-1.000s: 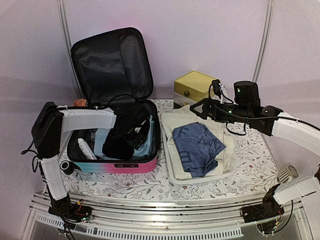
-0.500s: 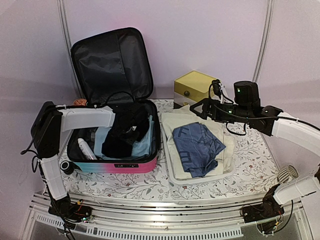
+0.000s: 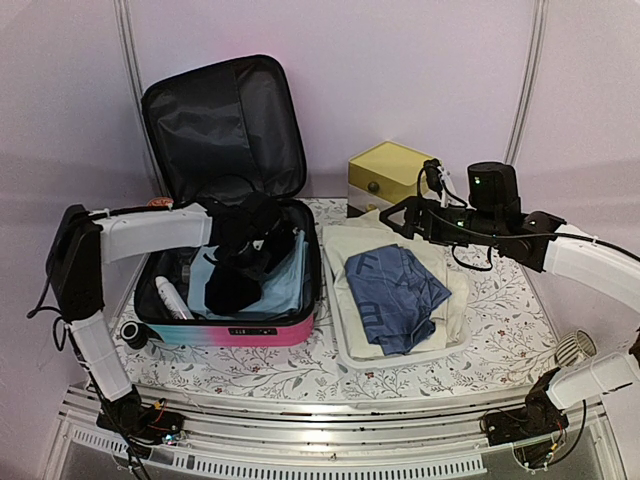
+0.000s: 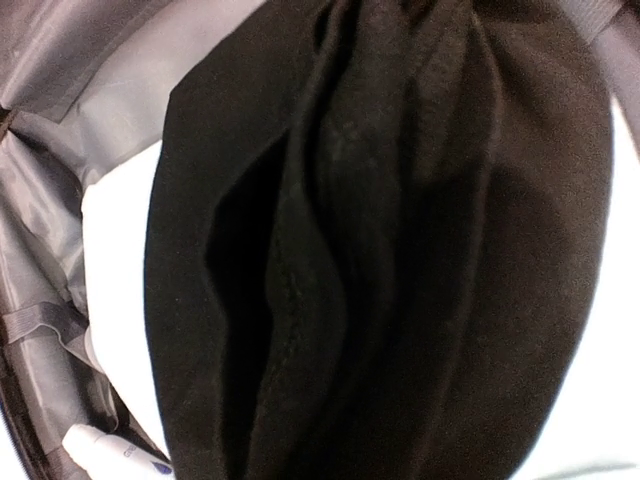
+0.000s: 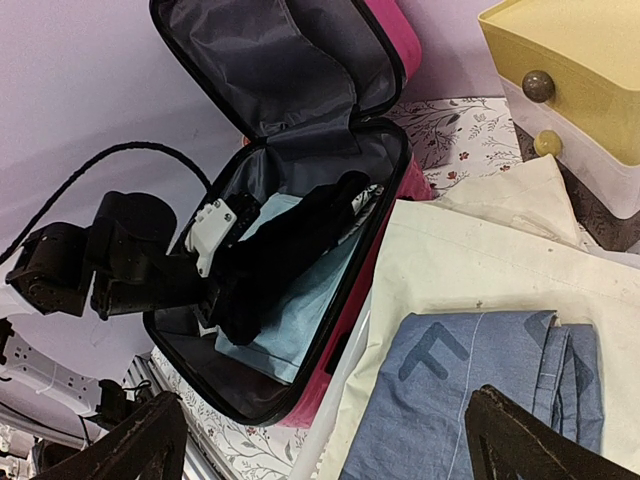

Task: Open, take out, and arrange the luggage
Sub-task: Pick up the clothes from the opened luggage.

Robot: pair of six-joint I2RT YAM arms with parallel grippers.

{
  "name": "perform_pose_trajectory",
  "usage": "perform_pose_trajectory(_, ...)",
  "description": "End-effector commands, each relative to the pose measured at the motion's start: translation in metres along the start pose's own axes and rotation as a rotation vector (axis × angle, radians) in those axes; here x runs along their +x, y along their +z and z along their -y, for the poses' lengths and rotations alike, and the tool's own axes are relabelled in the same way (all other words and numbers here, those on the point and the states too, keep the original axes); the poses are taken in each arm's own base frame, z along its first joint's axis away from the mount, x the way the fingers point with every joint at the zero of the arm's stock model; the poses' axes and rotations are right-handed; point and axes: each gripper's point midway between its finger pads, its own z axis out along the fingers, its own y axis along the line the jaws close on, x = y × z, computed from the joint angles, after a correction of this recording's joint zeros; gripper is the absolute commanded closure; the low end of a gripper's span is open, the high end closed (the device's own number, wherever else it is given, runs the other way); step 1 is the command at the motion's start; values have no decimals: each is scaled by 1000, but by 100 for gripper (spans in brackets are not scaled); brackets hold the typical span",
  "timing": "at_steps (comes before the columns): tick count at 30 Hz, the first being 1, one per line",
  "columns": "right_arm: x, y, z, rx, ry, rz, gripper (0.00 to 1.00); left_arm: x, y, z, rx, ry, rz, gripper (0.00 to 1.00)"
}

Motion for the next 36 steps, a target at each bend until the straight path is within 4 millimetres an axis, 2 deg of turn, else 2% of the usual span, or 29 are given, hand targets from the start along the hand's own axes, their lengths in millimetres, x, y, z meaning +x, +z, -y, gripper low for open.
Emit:
perform_pose_trajectory(1, -4, -7, -4, -17, 1, 12, 1, -12, -23, -6, 97, -39, 61, 100)
perform_pose_trajectory(17, -1, -8, 0, 1, 9, 9, 1, -34, -69, 2, 388, -102, 185, 100)
perform_pose_trajectory(36, 3, -5, 5, 22, 32, -3, 1, -44, -100, 8, 508, -98, 262, 100)
